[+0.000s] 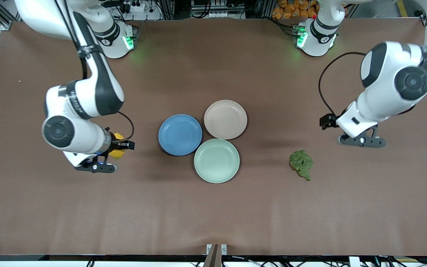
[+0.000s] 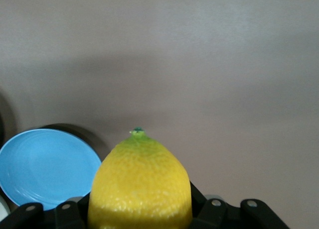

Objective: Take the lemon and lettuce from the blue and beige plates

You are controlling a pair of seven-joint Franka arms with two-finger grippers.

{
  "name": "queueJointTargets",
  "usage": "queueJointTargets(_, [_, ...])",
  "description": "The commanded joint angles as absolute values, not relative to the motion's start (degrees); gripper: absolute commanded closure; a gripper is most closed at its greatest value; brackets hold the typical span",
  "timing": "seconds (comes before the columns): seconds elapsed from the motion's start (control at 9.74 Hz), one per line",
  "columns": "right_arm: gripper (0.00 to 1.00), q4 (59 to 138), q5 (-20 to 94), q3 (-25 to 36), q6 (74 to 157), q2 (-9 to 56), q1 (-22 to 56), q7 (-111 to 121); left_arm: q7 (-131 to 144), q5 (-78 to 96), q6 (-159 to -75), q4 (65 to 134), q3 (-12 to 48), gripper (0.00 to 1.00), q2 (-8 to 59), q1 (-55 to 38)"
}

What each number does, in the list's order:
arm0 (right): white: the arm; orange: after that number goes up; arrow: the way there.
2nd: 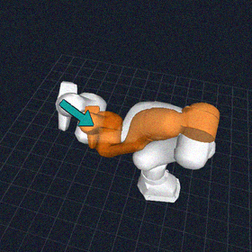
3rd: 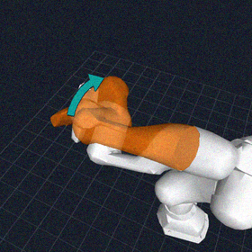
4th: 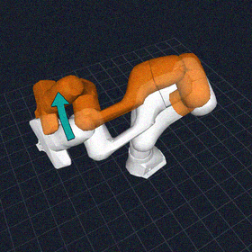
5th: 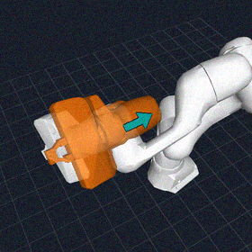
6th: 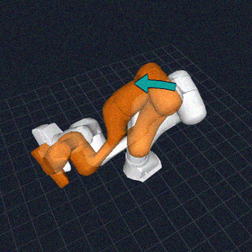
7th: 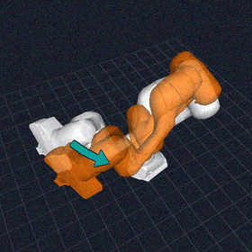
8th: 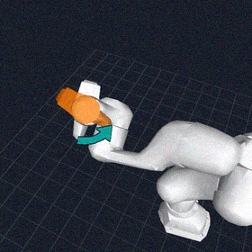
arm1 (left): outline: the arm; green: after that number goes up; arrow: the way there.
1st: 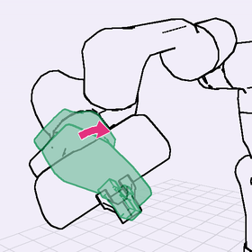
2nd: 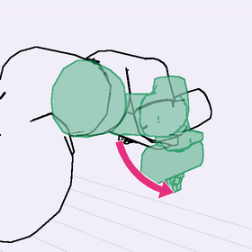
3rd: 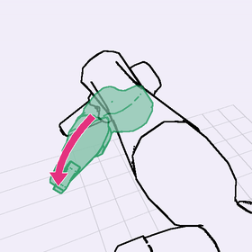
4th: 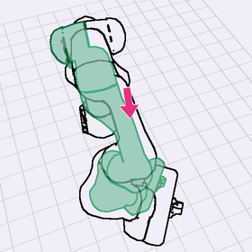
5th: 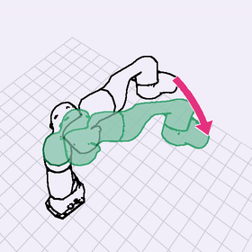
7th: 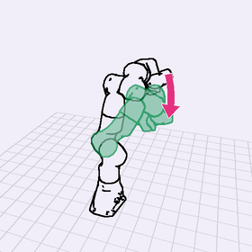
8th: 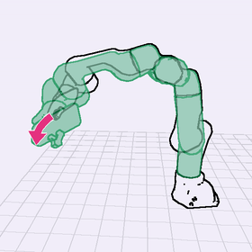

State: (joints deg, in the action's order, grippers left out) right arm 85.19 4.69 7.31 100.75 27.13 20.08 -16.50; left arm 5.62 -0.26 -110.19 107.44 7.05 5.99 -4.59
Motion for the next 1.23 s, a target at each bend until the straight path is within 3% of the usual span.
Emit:
queueJointTargets(0.0, [0.61, 85.9, 4.7, 6.6, 98.4, 24.8, 16.9, -11.8, 5.5, 2.9, -110.3, 109.5, 4.7, 0.00, -0.3, -4.8])
queueJointTargets(0.51, [0.64, 95.9, 4.5, 6.7, 102.1, 18.0, 10.1, 0.9, 5.5, -1.4, -103.2, 99.8, 4.7, 0.00, -2.4, -5.2])
queueJointTargets(1.13, [0.63, 116.4, 3.9, 6.7, 121.2, 10.3, 5.9, 8.3, 5.0, -1.8, -87.6, 89.3, 5.2, 0.00, -2.2, -5.8])
